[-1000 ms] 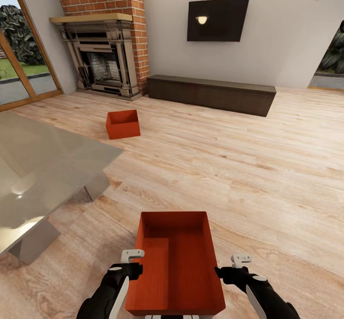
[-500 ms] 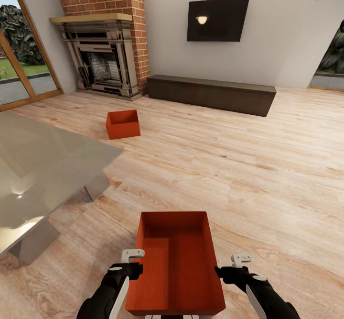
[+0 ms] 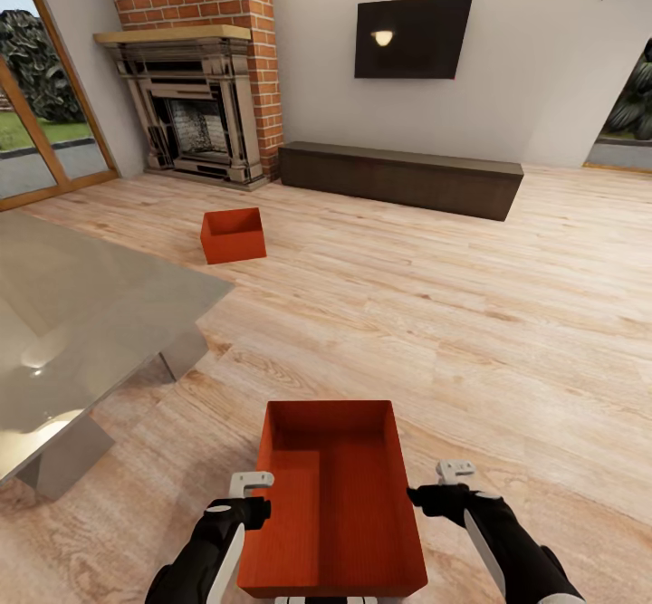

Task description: Move the two storage containers from the living room to the garage. In the garage, place one container on the floor and stack the other container on top of it (either order is fine).

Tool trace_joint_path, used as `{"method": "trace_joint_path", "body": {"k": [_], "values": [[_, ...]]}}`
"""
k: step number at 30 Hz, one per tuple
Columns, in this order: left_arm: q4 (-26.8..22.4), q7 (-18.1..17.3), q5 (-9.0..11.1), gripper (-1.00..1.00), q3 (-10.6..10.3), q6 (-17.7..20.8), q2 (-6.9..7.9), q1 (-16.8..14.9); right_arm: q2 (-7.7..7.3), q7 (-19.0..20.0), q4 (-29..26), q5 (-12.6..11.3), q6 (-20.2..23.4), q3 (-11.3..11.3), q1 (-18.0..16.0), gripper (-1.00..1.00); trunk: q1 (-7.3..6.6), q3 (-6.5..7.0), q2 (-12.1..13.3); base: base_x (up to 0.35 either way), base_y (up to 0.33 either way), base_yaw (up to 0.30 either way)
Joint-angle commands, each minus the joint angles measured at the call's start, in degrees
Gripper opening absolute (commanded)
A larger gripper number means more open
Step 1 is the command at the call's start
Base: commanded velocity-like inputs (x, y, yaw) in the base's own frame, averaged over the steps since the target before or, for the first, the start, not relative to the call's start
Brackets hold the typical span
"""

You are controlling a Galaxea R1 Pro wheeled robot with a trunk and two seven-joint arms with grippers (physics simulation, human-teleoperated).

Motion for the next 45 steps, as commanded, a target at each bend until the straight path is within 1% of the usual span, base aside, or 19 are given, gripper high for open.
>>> {"method": "trace_joint_path", "body": {"k": [1, 5, 6, 8, 9, 11, 13, 16, 19, 36, 45], "values": [[-0.09, 0.01, -0.27, 1.0, 0.09, 0.31, -0.06, -0.01, -0.03, 0.14, -0.17, -0.08, 0.63, 0.04, -0.01, 1.0, -0.01, -0.05, -0.02, 0.0, 0.0, 0.0], [-0.09, 0.01, -0.27, 1.0, 0.09, 0.31, -0.08, -0.01, 0.03, 0.18, -0.36, -0.04, 2.5, 0.12, -0.01, 1.0, -0.01, -0.05, -0.02, 0.0, 0.0, 0.0], [-0.09, 0.01, -0.27, 1.0, 0.09, 0.31, -0.07, -0.01, 0.04, 0.29, -0.38, -0.04, 3.78, 0.3, -0.01, 1.0, -0.01, -0.05, -0.02, 0.0, 0.0, 0.0], [-0.09, 0.01, -0.27, 1.0, 0.09, 0.31, -0.06, -0.01, 0.13, 0.46, -0.41, -0.18, 6.27, 1.16, -0.01, 1.0, -0.01, -0.05, -0.02, 0.0, 0.0, 0.0], [-0.04, 0.01, -0.27, 1.0, 0.09, 0.31, -0.05, -0.01, 0.24, 0.53, -0.42, -0.38, 7.19, 1.95, -0.01, 1.0, -0.01, -0.05, -0.02, 0.0, 0.0, 0.0], [-0.02, 0.01, -0.27, 1.0, 0.09, 0.31, -0.02, -0.01, 0.34, 0.61, -0.42, -0.53, 7.76, 2.66, -0.01, 1.0, -0.01, -0.05, -0.02, 0.0, 0.0, 0.0], [-0.01, 0.01, -0.27, 1.0, 0.09, 0.31, -0.01, -0.01, 0.37, 0.65, -0.42, -0.57, 7.91, 2.86, -0.01, 1.0, -0.01, -0.05, -0.02, 0.0, 0.0, 0.0], [0.0, 0.01, -0.27, 1.0, 0.07, 0.31, -0.14, -0.01, 0.41, 2.52, -0.43, -0.63, 8.12, 3.07, -0.01, 1.0, -0.01, -0.05, -0.02, 0.0, 0.0, 0.0], [-0.04, 0.01, -0.27, 1.0, 0.07, 0.31, -0.04, -0.01, 0.4, 3.55, -0.43, -0.57, 8.15, 3.1, 0.01, 1.0, -0.01, -0.05, -0.02, 0.0, 0.0, 0.0], [-0.09, 0.01, -0.27, 1.0, 0.03, 0.43, -0.21, -0.01, 0.41, 3.75, -0.27, -0.64, 8.16, 3.05, -0.01, 1.0, -0.01, -0.05, -0.02, 0.0, 0.0, 0.0], [0.0, 0.09, -0.52, 1.0, -0.16, 1.51, -0.38, -0.01, 0.41, 3.74, -0.18, -0.86, 8.16, 3.02, 0.03, 1.0, -0.01, -0.05, -0.02, 0.0, 0.0, 0.0]]}}
